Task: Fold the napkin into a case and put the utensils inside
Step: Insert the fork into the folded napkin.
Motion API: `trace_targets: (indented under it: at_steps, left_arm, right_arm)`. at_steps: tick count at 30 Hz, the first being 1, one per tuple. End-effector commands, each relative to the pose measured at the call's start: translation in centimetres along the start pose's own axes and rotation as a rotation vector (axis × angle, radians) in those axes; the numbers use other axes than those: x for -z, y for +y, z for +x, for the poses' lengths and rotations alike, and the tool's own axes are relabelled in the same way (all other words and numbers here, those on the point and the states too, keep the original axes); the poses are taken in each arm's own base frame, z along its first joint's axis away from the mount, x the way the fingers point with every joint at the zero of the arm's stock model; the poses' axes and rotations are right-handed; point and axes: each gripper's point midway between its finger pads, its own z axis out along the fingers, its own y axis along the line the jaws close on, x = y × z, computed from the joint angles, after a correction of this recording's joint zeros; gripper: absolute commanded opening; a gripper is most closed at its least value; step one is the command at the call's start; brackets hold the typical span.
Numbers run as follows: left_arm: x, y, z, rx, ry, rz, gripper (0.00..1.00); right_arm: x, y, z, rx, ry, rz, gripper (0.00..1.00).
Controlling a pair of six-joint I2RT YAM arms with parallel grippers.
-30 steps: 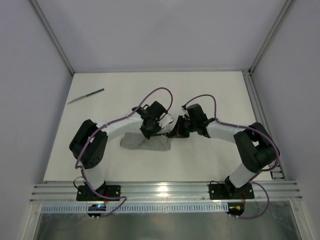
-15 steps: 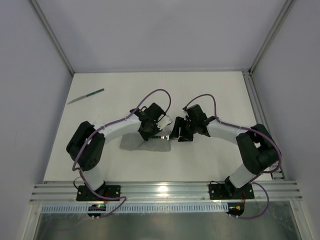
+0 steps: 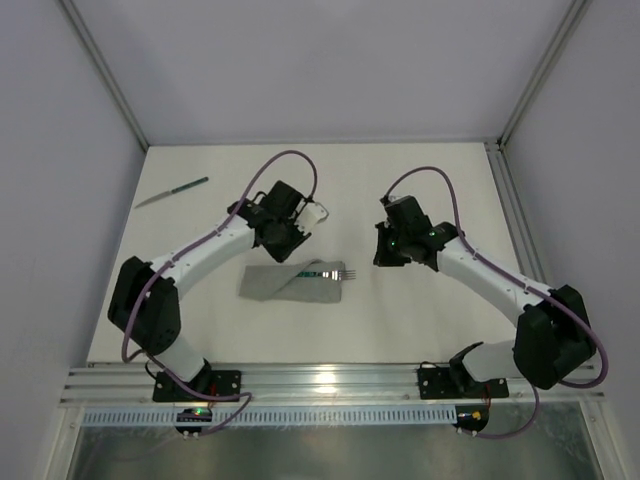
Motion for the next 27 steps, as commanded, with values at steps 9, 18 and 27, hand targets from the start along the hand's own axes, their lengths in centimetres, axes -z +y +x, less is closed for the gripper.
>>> trace_targets:
  at_steps: [9,18,27]
  left_arm:
    - [1.6,8.1,13.1,0.193,0.224,-0.181,0.16]
    - [-1.4,6.3,16.7,0.239,0.311,-0.089,0.13]
    - [-2.7,5.1,16.8,0.272,0.317,-0.022,0.12]
  right_arm:
    - [-3.7,-3.1,0.4,0.276,0.073,0.385,0.03]
    - [-6.9,-0.5,1.7,0.39,0.159,0.403,0.03]
    - [-6.9,-0.3,2.9,0.362,0.176,0.393,0.03]
